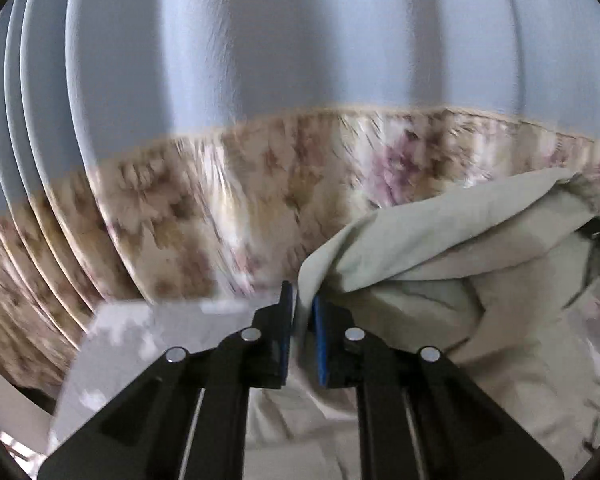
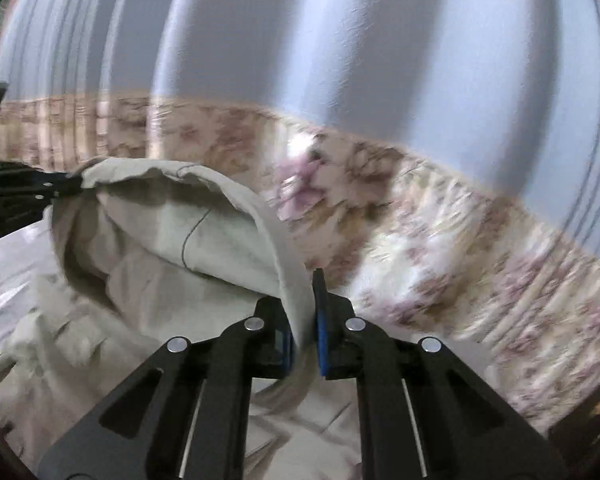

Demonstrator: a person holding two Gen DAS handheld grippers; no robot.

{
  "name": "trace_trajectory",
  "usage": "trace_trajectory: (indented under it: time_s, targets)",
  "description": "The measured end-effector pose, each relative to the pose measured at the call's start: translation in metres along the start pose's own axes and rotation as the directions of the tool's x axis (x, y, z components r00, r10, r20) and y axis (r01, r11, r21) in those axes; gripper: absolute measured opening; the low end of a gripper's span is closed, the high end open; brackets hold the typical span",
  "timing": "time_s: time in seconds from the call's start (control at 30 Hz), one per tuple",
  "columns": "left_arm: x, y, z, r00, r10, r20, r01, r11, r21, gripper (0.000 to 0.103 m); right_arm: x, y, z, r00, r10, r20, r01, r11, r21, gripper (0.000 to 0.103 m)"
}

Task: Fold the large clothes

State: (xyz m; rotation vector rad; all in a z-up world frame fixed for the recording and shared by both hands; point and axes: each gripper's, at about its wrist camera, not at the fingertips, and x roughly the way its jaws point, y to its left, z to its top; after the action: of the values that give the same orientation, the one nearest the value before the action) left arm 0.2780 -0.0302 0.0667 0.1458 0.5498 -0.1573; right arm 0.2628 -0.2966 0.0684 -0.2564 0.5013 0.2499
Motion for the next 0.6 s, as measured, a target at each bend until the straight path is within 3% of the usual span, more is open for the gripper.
trace_trajectory:
  time_s: [0.1,0.17,0.23,0.3,0.33,0.37,0.47,0.5,0.57,0.6]
  targets:
    - [-0.015,0.006,-0.056,0.995,-0.083,-0.049,0.084,0.996,0.012,0.013,-0.014,0.007,-0.049,0.993,0.109,-0.034,-0.11,0.994,-0.026,0.014]
    - [-0.02,0.002,-0.09,0.988,-0.11,-0.109,0.115,0.993,0.035,0.013,-0.021,0.018,-0.074,0.988,0.132,-0.077,-0.137,0.989,-0.055,0.021]
    - [-0.031,0.002,-0.123,0.975,-0.155,-0.16,0.16,0.987,0.017,0.013,-0.036,0.027,-0.101,0.978,0.178,-0.107,-0.184,0.981,-0.056,0.035]
    - [-0.041,0.002,-0.146,0.956,-0.197,-0.216,0.205,0.979,0.015,0.013,-0.053,0.034,-0.119,0.963,0.229,-0.14,-0.239,0.969,-0.06,0.073]
    - [-0.052,0.004,-0.157,0.943,-0.233,-0.238,0.24,0.971,0.0,0.013,-0.068,0.036,-0.13,0.958,0.244,-0.151,-0.256,0.964,-0.072,0.079]
    - [-0.066,0.006,-0.166,0.93,-0.268,-0.252,0.278,0.961,0.001,0.014,-0.078,0.036,-0.136,0.951,0.266,-0.158,-0.28,0.957,-0.077,0.08]
    - [-0.093,0.011,-0.161,0.932,-0.271,-0.241,0.283,0.959,0.018,0.014,-0.116,0.024,-0.146,0.937,0.32,-0.139,-0.329,0.943,-0.042,0.08]
    - [-0.099,0.013,-0.153,0.935,-0.275,-0.226,0.283,0.959,0.006,0.018,-0.122,0.016,-0.144,0.935,0.331,-0.125,-0.334,0.943,-0.003,0.083]
    - [-0.106,0.016,-0.126,0.952,-0.257,-0.169,0.257,0.966,-0.02,0.05,-0.129,-0.007,-0.126,0.946,0.319,-0.06,-0.312,0.945,0.1,0.088]
    - [-0.107,0.016,-0.119,0.96,-0.236,-0.152,0.235,0.972,-0.024,0.074,-0.128,-0.01,-0.12,0.953,0.3,-0.048,-0.293,0.949,0.119,0.089]
